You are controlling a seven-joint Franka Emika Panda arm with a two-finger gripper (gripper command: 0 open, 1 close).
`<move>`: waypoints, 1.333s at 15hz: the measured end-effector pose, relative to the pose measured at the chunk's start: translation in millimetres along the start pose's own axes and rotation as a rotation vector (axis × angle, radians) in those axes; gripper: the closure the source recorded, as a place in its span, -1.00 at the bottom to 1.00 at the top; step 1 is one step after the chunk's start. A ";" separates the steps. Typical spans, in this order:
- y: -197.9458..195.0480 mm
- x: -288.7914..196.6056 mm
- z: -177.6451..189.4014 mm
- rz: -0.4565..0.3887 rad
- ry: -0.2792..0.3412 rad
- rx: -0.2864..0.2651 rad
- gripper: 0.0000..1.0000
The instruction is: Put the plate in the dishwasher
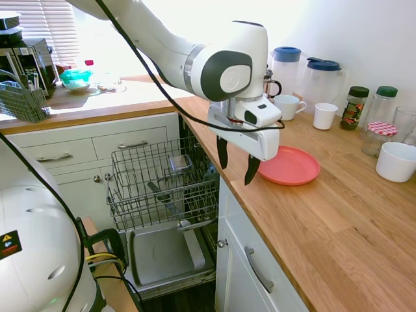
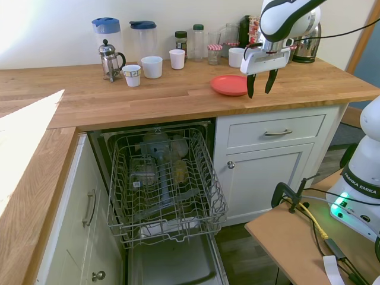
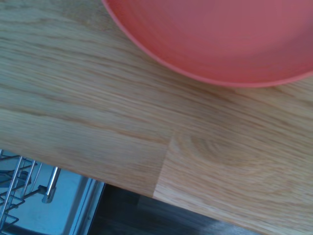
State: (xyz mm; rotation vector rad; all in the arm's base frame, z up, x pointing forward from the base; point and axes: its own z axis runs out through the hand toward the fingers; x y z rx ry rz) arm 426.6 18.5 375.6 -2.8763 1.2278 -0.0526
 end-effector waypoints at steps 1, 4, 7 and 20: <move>-0.1 0.1 0.3 0.003 0.000 0.000 -1.00; -1.8 4.3 -5.3 0.025 0.009 0.016 -1.00; 6.6 28.1 -21.0 0.065 -0.006 0.087 -1.00; 34.9 137.7 32.4 0.252 -0.081 0.411 1.00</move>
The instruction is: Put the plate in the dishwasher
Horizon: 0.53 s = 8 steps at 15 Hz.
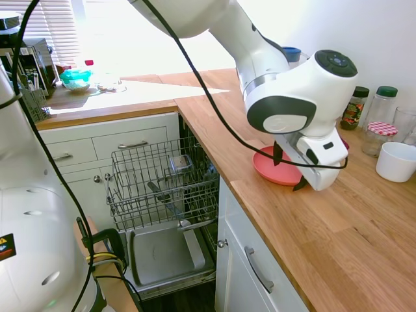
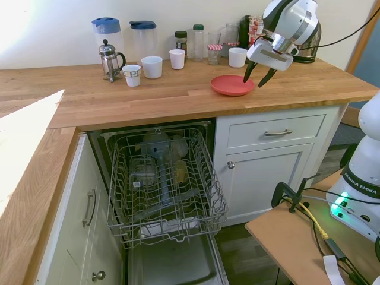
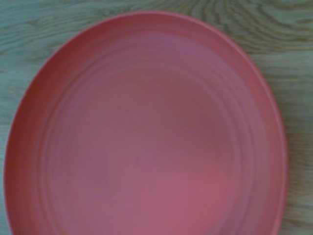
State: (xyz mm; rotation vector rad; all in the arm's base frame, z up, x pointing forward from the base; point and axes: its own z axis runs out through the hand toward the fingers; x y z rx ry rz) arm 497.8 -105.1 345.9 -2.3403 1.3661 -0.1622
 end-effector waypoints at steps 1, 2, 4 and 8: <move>-0.7 2.3 3.3 0.008 -0.006 0.008 1.00; -1.7 4.5 6.3 0.016 -0.010 0.014 1.00; -3.9 7.4 11.5 0.023 -0.015 0.016 1.00; -12.0 10.5 18.9 0.018 -0.018 0.013 1.00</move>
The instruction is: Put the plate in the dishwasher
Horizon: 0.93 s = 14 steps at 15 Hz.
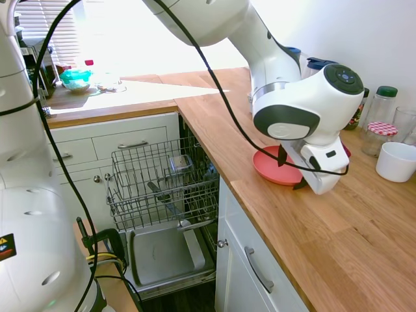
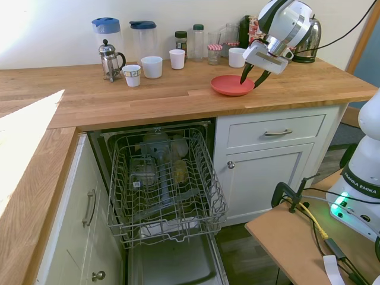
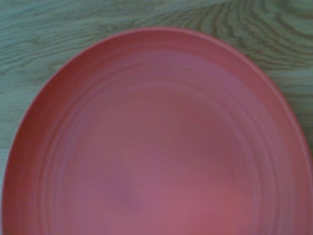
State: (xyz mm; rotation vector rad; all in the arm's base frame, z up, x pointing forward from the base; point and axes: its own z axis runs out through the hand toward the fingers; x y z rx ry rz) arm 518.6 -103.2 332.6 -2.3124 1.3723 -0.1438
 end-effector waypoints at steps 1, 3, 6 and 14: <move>-1.6 0.1 2.1 -0.001 -0.002 -0.002 1.00; -1.3 0.7 5.2 0.001 -0.005 -0.005 1.00; 0.3 1.3 8.0 0.009 -0.008 -0.007 1.00; 4.5 2.9 14.8 0.046 -0.027 0.013 1.00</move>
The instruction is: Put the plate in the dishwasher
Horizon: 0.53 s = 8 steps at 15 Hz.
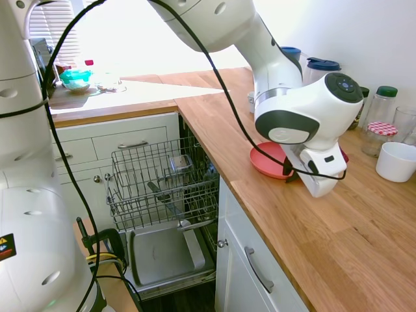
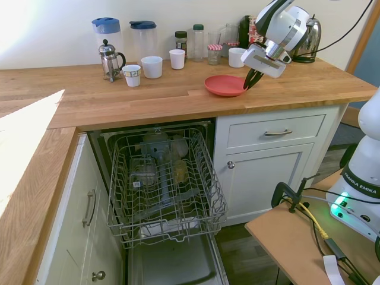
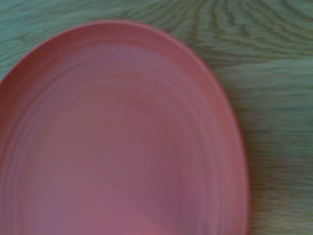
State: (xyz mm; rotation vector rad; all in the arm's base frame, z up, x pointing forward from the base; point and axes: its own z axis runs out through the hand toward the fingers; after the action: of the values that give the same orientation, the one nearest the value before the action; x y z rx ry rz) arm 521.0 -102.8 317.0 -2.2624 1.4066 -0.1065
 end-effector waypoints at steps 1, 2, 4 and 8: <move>0.2 0.4 0.3 -0.002 -0.003 0.007 1.00; 0.7 0.9 0.7 -0.005 -0.007 0.015 1.00; 1.7 1.6 1.2 -0.018 -0.013 0.029 1.00; -9.3 -10.4 -3.6 -0.086 -0.006 0.036 1.00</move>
State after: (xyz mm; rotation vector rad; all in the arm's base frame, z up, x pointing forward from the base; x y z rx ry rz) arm 522.7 -91.7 326.0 -2.2921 1.2945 -0.1518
